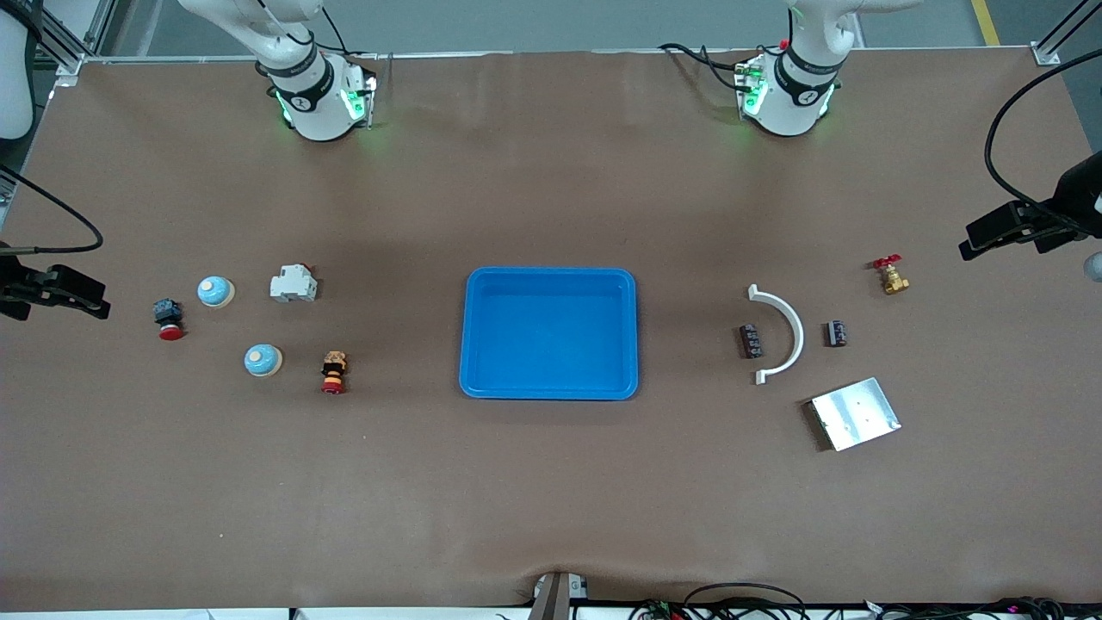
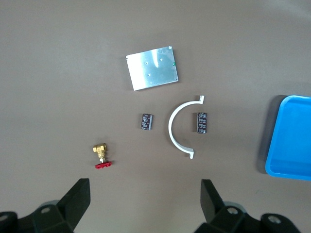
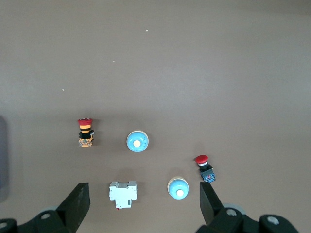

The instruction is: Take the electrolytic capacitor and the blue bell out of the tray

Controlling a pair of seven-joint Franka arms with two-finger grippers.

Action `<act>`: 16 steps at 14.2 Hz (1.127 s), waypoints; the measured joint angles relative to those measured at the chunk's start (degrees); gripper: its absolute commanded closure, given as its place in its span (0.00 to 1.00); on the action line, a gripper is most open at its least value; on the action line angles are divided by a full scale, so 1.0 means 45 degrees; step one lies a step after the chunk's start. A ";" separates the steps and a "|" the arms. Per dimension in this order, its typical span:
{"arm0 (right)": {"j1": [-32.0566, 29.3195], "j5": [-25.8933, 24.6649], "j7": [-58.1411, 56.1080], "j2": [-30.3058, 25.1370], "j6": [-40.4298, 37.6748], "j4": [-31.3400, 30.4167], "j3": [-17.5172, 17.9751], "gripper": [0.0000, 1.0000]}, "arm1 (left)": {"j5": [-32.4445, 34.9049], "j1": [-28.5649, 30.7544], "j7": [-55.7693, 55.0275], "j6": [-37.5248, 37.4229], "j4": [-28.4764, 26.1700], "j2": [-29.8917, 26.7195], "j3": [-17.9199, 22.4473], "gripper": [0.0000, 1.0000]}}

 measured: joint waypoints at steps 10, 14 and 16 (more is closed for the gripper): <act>-0.0359 0.0830 0.0017 -0.0027 -0.0173 0.0111 -0.0053 0.00 | 0.0000 -0.0005 0.0000 0.0000 0.0000 0.0001 -0.0006 0.00; -0.0359 0.0848 0.0017 -0.0223 -0.0176 0.0341 -0.0040 0.00 | 0.0000 -0.0005 0.0000 0.0000 0.0000 0.0002 -0.0008 0.00; -0.0359 0.0875 0.0017 -0.0284 -0.0180 0.0476 -0.0013 0.00 | 0.0000 -0.0006 0.0000 0.0000 0.0000 0.0004 -0.0008 0.00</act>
